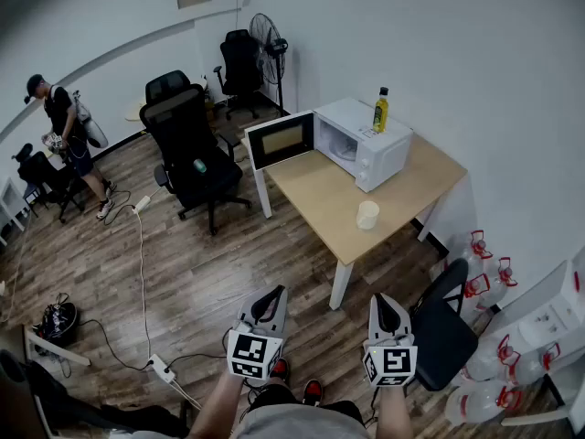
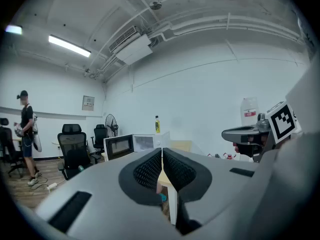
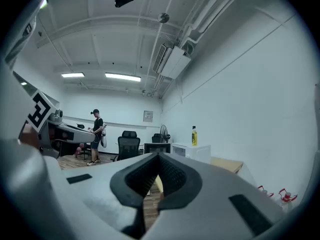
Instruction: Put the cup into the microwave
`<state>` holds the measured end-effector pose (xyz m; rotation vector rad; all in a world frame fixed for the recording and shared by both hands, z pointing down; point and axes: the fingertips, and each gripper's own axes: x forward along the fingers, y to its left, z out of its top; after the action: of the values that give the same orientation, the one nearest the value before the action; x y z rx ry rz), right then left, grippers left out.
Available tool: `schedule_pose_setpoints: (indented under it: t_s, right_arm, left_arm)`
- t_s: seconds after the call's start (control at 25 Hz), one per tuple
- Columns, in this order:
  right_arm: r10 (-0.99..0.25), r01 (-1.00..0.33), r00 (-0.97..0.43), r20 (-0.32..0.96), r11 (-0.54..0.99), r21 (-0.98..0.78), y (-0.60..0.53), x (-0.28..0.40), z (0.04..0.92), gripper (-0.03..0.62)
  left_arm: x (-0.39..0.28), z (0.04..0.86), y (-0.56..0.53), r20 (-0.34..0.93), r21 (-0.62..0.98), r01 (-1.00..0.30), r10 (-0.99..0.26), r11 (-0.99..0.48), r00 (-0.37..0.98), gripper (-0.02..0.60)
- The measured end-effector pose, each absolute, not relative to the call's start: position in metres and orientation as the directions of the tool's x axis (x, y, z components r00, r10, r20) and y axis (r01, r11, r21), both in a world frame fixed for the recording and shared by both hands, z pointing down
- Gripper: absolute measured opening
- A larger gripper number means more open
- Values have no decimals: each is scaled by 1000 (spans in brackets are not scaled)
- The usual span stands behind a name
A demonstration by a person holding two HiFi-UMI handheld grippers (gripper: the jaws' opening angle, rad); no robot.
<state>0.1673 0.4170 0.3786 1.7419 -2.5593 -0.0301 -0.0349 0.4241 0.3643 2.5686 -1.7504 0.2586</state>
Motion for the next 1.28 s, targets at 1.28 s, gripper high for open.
schedule_pose_setpoints:
  t_s: [1.28]
  right_arm:
    - [-967,-967,-252,21,253,20,215,130,389,17]
  left_arm:
    - [-74,372,202,159,-78,-875,-872,-478,463,29]
